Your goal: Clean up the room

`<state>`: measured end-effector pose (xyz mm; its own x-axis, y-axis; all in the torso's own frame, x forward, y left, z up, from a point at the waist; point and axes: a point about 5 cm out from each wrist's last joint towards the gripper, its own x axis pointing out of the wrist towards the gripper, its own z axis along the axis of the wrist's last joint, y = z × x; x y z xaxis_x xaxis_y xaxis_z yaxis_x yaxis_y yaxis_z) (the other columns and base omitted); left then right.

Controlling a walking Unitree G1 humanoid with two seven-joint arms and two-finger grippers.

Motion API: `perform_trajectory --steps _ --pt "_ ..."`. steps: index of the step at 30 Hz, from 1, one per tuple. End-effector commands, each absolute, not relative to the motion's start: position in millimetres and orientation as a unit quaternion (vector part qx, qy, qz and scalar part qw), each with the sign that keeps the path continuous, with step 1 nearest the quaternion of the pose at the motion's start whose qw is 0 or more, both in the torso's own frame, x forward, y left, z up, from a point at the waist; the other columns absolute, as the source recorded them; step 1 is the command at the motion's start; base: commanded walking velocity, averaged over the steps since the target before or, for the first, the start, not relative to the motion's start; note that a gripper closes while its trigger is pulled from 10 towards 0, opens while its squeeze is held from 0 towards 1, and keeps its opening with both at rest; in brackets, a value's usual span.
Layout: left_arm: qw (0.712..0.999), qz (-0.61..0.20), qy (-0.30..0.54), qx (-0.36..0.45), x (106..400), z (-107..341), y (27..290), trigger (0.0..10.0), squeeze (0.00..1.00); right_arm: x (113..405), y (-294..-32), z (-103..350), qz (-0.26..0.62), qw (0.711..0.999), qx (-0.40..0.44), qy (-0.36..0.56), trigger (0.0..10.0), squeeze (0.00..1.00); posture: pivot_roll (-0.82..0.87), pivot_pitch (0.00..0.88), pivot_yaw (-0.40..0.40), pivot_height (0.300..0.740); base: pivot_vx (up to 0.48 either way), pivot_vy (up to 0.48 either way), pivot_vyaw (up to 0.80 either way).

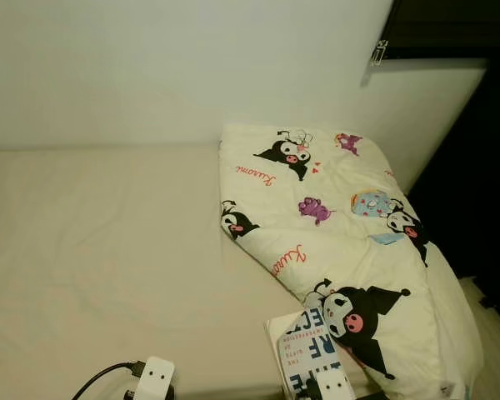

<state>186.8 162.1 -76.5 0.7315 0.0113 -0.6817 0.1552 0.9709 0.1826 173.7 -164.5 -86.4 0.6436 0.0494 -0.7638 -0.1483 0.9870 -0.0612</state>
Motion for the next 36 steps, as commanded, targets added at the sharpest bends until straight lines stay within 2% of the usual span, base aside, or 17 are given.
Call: perform_trajectory --steps 1,10,26,36 --pt "0.919 -0.036 0.376 0.113 180.7 -79.8 164.4 10.0 0.00 169.7 -163.3 -88.5 0.060 0.901 -0.059 0.426 10.0 0.00 0.05 0.000 0.056 0.740 0.000 0.000 0.00" --pt "0.922 -0.024 0.372 0.108 185.7 -77.7 165.0 10.0 0.00 185.7 -154.9 -81.8 0.080 0.906 -0.064 0.411 10.0 0.00 0.05 0.000 0.044 0.740 0.000 0.000 0.00" --pt "0.920 -0.026 0.376 0.108 182.7 -79.2 163.4 10.0 0.00 183.5 -162.4 -82.8 0.077 0.902 -0.076 0.418 10.0 0.00 0.05 0.000 0.030 0.740 0.000 0.000 0.00" --pt "0.921 -0.011 0.374 0.108 184.6 -77.7 171.4 10.0 0.00 183.0 -155.2 -83.7 0.089 0.900 -0.075 0.421 10.0 0.00 0.08 0.000 0.020 0.740 0.000 0.000 0.00"
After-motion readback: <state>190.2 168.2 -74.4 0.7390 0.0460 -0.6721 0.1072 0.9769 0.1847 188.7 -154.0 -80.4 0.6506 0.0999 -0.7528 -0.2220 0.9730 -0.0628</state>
